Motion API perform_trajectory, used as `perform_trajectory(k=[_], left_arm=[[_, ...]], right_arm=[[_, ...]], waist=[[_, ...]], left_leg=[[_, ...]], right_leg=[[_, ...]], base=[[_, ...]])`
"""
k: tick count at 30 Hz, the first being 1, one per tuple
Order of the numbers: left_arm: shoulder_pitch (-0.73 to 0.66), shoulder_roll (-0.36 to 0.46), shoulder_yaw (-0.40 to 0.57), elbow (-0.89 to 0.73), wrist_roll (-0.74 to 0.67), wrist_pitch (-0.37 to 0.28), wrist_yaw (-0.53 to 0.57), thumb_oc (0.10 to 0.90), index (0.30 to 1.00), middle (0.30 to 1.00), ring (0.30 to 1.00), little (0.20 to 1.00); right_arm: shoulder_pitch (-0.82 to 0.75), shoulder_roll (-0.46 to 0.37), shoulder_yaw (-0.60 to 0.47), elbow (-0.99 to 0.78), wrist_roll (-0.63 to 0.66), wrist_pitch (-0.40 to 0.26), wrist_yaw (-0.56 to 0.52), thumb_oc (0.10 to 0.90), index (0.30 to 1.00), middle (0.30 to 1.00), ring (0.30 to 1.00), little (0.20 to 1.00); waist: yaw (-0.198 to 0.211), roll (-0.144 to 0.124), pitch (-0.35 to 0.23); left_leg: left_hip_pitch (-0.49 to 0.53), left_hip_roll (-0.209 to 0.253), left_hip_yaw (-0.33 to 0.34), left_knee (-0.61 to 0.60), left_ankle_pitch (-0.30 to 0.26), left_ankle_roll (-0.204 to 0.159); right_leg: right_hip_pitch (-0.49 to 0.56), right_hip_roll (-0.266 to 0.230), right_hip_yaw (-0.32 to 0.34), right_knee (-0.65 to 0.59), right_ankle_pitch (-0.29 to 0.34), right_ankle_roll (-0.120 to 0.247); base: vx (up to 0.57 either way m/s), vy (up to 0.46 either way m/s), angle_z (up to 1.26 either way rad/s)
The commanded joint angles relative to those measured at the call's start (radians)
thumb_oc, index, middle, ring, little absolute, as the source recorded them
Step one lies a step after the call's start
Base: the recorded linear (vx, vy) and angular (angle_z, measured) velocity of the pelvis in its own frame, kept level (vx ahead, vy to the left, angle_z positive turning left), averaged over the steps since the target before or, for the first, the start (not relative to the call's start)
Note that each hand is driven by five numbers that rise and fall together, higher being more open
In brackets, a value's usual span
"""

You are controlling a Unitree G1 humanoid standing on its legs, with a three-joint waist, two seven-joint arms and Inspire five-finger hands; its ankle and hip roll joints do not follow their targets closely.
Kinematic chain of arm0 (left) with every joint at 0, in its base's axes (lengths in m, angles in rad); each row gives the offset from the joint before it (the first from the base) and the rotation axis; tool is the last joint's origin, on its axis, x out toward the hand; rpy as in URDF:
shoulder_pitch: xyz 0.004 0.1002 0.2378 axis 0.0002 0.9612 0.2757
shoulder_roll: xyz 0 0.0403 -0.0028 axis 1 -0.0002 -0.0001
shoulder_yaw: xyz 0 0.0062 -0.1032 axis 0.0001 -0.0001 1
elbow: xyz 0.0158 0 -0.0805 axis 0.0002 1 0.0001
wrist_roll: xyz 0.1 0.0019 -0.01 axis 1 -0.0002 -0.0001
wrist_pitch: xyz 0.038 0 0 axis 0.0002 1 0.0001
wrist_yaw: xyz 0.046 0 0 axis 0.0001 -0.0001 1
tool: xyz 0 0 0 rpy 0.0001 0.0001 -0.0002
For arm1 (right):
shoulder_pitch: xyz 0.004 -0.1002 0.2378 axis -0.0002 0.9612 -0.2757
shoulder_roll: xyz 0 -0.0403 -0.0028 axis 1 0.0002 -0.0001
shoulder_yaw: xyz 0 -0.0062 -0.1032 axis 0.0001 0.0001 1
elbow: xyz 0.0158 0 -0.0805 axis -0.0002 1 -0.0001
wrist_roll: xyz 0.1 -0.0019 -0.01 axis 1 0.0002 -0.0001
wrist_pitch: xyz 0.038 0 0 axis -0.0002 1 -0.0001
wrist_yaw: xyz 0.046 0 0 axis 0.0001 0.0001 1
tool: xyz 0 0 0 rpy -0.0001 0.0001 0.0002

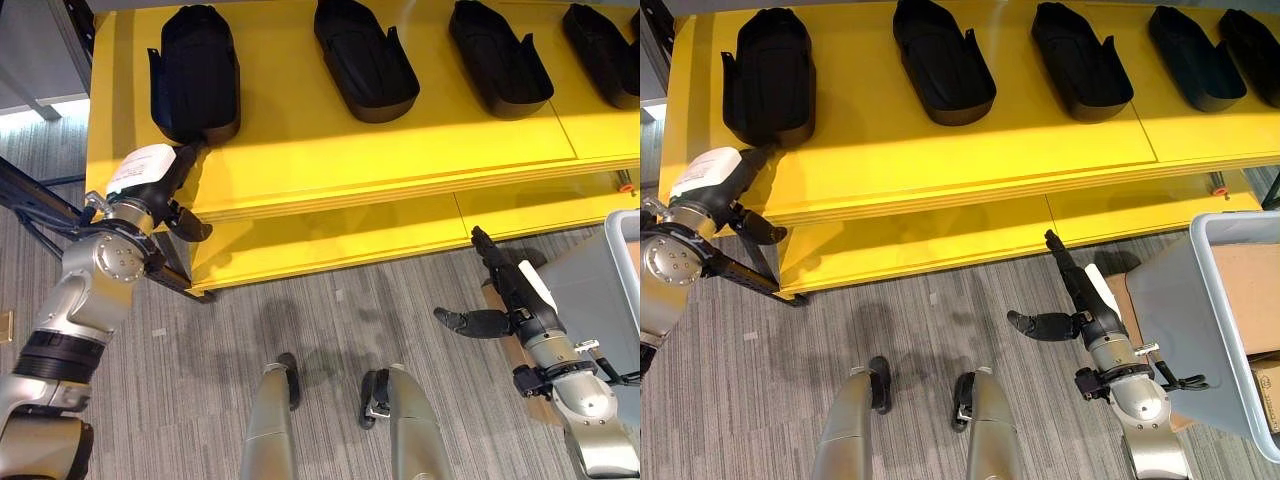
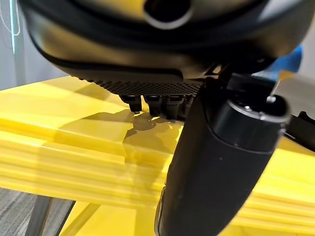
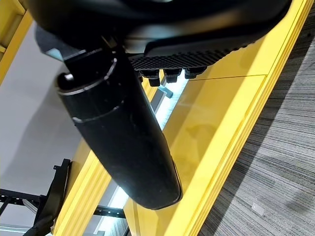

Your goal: Move parts from the plastic box to the shelf.

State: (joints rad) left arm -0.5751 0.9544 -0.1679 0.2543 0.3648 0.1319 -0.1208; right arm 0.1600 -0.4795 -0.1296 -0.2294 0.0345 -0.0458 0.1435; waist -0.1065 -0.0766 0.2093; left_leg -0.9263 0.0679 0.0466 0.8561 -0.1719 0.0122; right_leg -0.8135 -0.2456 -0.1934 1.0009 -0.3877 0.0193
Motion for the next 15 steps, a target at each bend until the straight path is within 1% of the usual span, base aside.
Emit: perform_trajectory(k=[1,4,6,8,12,15], left_arm=[[-0.161,0.013,0.014,0.004,0.028,-0.012,0.092,0.900,1.000,1.000,1.000,1.000],[-0.149,0.020,0.016,-0.050,0.020,-0.030,0.088,0.900,1.000,1.000,1.000,1.000],[-0.132,0.021,0.029,-0.069,0.021,-0.030,0.084,0.900,1.000,1.000,1.000,1.000],[-0.077,0.018,0.064,-0.136,0.022,-0.044,0.072,0.900,1.000,1.000,1.000,1.000],[-0.032,0.010,0.096,-0.208,0.021,-0.061,0.064,0.900,1.000,1.000,1.000,1.000],[-0.030,0.008,0.102,-0.242,0.010,-0.077,0.069,0.900,1.000,1.000,1.000,1.000]], right_arm=[[-0.038,-0.072,-0.022,-0.073,0.054,-0.081,-0.033,0.900,1.000,1.000,1.000,1.000],[-0.040,-0.070,-0.026,-0.070,0.057,-0.081,-0.035,0.900,1.000,1.000,1.000,1.000],[-0.041,-0.069,-0.027,-0.071,0.058,-0.081,-0.035,0.900,1.000,1.000,1.000,1.000],[-0.042,-0.061,-0.036,-0.072,0.054,-0.081,-0.035,0.900,1.000,1.000,1.000,1.000],[-0.052,-0.058,-0.033,-0.073,0.051,-0.081,-0.035,0.900,1.000,1.000,1.000,1.000],[-0.057,-0.061,-0.032,-0.071,0.051,-0.081,-0.036,0.900,1.000,1.000,1.000,1.000]], waist=[[-0.016,0.024,-0.063],[-0.011,0.023,-0.060],[-0.010,0.024,-0.059],[-0.004,0.024,-0.056],[-0.002,0.026,-0.057],[-0.001,0.026,-0.058]], left_leg=[[0.050,0.045,-0.070,-0.038,-0.080,-0.035],[0.049,0.044,-0.071,-0.037,-0.081,-0.035],[0.049,0.044,-0.071,-0.036,-0.082,-0.036],[0.049,0.041,-0.071,-0.034,-0.083,-0.036],[0.047,0.040,-0.071,-0.035,-0.083,-0.036],[0.046,0.038,-0.071,-0.035,-0.082,-0.036]], right_leg=[[0.028,0.020,0.037,-0.127,0.051,0.038],[0.029,0.019,0.037,-0.124,0.051,0.039],[0.028,0.020,0.038,-0.123,0.050,0.039],[0.026,0.020,0.037,-0.121,0.048,0.038],[0.027,0.022,0.036,-0.122,0.047,0.036],[0.024,0.022,0.035,-0.121,0.048,0.035]], base=[[0.00,0.000,0.00],[0.00,0.000,0.00],[0.00,0.000,0.00],[0.00,0.000,0.00],[0.00,0.000,0.00],[0.00,0.000,0.00]])
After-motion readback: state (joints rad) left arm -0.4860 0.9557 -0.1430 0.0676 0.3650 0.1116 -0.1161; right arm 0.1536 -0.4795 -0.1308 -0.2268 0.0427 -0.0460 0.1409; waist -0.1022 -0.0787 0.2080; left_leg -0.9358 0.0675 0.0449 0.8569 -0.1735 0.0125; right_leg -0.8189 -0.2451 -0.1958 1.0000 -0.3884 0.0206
